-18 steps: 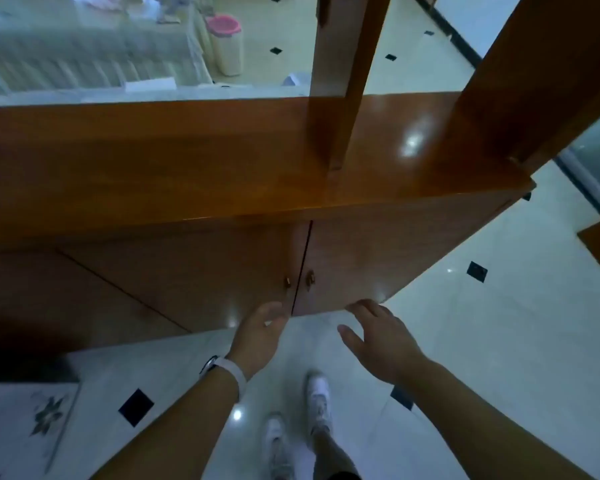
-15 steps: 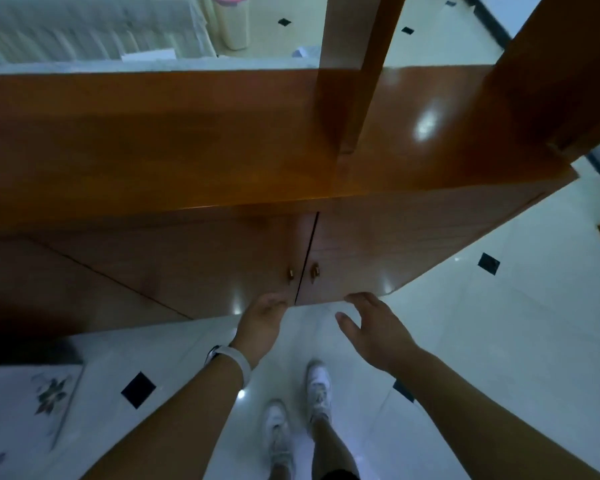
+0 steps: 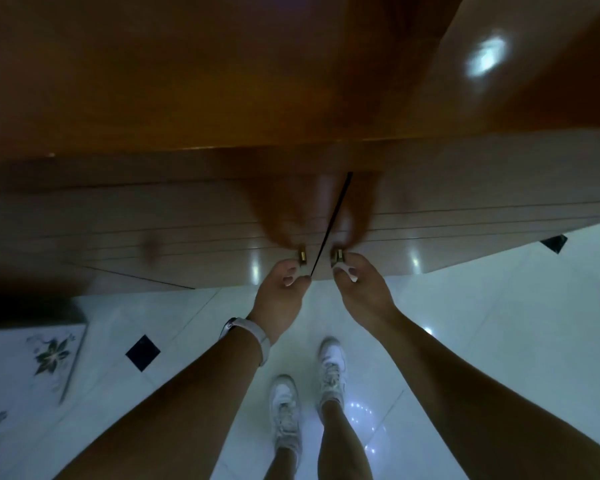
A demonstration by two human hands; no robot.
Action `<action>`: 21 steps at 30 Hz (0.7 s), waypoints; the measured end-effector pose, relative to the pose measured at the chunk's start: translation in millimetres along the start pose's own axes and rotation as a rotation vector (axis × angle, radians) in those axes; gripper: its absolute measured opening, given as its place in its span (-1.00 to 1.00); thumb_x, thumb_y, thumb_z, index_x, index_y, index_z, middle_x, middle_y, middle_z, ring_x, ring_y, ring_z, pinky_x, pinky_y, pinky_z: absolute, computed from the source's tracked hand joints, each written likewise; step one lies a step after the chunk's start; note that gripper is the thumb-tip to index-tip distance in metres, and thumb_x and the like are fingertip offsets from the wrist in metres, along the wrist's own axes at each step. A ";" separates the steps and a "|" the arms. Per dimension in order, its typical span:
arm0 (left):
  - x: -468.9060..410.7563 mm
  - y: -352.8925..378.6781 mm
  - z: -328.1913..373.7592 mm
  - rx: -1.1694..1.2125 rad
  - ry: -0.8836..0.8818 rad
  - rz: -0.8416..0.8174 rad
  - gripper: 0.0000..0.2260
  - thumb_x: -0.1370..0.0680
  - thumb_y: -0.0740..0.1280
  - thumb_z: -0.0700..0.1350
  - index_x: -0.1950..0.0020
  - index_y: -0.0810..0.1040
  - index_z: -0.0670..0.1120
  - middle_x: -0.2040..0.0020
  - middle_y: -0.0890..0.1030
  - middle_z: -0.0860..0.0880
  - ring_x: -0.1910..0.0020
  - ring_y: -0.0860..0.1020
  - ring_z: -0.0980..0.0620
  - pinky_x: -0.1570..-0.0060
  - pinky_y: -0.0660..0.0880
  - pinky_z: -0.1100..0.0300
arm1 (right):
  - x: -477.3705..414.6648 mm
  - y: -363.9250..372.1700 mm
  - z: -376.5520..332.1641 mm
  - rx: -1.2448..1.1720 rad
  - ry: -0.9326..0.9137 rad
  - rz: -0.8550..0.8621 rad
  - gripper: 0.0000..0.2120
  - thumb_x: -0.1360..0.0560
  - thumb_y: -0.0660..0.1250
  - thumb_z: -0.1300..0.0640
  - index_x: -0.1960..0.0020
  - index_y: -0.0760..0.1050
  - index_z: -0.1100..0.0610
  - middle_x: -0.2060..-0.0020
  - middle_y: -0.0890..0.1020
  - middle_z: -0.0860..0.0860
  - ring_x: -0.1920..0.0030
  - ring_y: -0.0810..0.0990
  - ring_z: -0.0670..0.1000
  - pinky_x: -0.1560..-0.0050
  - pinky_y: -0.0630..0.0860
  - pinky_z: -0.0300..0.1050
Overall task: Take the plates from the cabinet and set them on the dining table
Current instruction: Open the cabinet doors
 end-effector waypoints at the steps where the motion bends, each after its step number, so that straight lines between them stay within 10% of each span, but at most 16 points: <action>1: -4.0 3.5 0.2 0.011 0.013 -0.003 -0.82 -0.55 0.34 -0.11 -0.12 0.47 0.06 0.00 0.54 0.10 0.01 0.52 0.08 0.05 0.45 0.22 | -4.6 3.0 1.1 -0.017 -0.011 0.001 -0.67 -0.58 0.23 0.00 -0.31 0.47 0.07 -0.22 0.57 -0.01 -0.22 0.51 -0.02 -0.16 0.41 -0.13; 6: -14.7 20.7 -0.7 0.105 0.064 0.057 -0.92 -0.57 0.31 -0.12 0.09 0.56 0.04 0.26 0.55 0.15 0.26 0.47 0.19 0.23 0.38 0.31 | -16.1 12.1 10.6 -0.100 -0.061 0.053 -0.90 -0.60 0.17 0.14 0.05 0.44 0.00 0.29 0.48 -0.16 0.25 0.46 -0.13 0.25 0.32 -0.20; 21: 19.1 17.6 -43.2 -0.101 0.116 0.066 -0.94 -0.55 0.31 -0.11 0.02 0.48 0.04 0.12 0.54 0.14 0.14 0.49 0.14 0.18 0.39 0.26 | 28.9 20.8 50.0 -0.126 -0.003 0.147 -0.89 -0.58 0.22 -0.02 0.12 0.43 -0.07 0.31 0.52 -0.11 0.33 0.50 -0.03 0.24 0.43 -0.12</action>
Point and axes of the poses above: each hand's wrist, its own x-axis away from the middle knuckle, its own y-axis out of the palm, z = x × y, the point moved 3 cm from there along -x, towards the middle knuckle
